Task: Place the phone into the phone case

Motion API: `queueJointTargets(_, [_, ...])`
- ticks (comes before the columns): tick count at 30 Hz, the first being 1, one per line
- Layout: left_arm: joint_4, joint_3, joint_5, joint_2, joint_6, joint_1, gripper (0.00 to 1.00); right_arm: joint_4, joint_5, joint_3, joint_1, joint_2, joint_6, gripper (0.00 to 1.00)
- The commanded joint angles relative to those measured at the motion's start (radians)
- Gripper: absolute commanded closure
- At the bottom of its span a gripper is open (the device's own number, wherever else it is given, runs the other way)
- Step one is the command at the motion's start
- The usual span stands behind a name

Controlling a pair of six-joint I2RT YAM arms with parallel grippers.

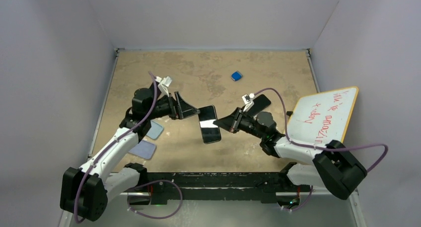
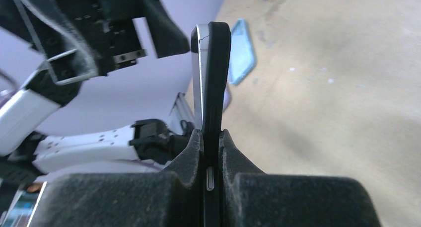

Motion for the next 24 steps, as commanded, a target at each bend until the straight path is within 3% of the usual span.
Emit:
queueJointTargets(1, [0.193, -0.005, 0.182, -0.024, -0.082, 0.010, 0.20, 0.184, -0.121, 0.042, -0.001, -0.118, 0.042, 1.00])
queueJointTargets(8, [0.349, -0.028, 0.229, -0.080, -0.146, 0.009, 0.19, 0.201, -0.155, 0.062, -0.001, -0.216, 0.056, 1.00])
queueJointTargets(14, [0.709, -0.123, 0.239, -0.114, -0.384, 0.008, 0.22, 0.318, -0.193, 0.053, -0.001, -0.212, 0.122, 1.00])
queueJointTargets(24, [0.965, -0.185, 0.216, -0.045, -0.532, 0.007, 0.45, 0.330, -0.210, 0.042, 0.001, -0.217, 0.134, 1.00])
